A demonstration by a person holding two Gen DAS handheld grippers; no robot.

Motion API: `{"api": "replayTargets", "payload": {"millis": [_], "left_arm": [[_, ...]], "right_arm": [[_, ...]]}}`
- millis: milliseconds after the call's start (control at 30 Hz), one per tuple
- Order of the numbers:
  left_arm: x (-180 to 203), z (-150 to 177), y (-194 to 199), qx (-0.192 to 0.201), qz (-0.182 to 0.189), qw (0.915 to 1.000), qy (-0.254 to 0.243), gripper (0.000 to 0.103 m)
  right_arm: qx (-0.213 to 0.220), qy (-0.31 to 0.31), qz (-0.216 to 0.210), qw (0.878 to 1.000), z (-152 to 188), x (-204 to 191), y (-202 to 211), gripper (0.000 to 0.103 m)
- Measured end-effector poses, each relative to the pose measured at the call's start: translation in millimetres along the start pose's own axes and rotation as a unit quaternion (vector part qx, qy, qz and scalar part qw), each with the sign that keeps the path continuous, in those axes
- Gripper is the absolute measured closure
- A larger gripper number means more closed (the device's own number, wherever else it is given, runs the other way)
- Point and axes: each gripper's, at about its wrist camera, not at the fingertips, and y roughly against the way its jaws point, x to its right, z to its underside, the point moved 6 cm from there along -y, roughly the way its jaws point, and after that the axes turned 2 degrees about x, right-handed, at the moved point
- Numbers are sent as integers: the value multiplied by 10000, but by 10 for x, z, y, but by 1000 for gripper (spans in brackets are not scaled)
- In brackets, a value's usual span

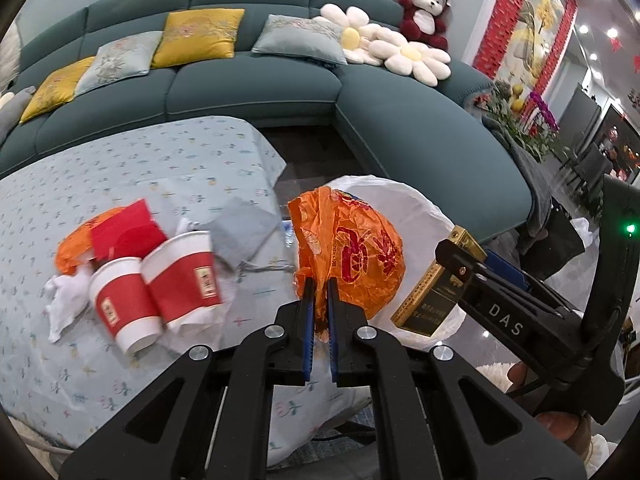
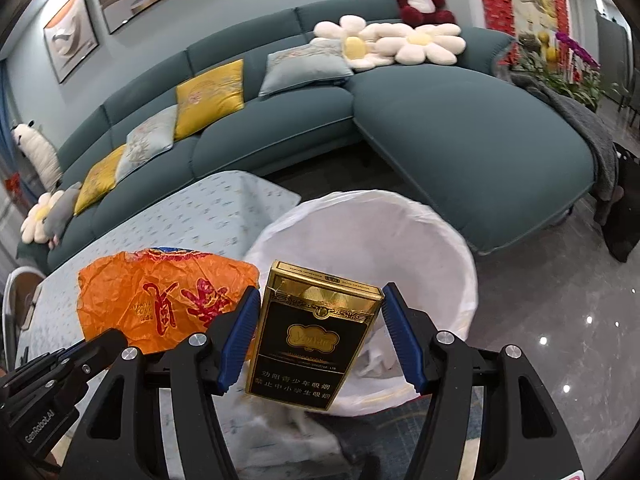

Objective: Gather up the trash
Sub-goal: 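Carry the orange bag in the left gripper over the bin while the right carries the box, then open the left gripper dropping the orange bag while the right drops the box into the bin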

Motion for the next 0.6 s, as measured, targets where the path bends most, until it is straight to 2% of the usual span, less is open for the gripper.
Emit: {"api": "replayTargets", "payload": {"millis": [467, 600], "left_arm": [[259, -48, -460, -300, 155, 9993, -158, 97], [257, -52, -543, -379, 209, 9990, -95, 94]], "right_arm": [[-129, -203, 217, 9995, -18, 290, -314, 43], [-120, -289, 283, 9991, -2, 340, -385, 42]]}}
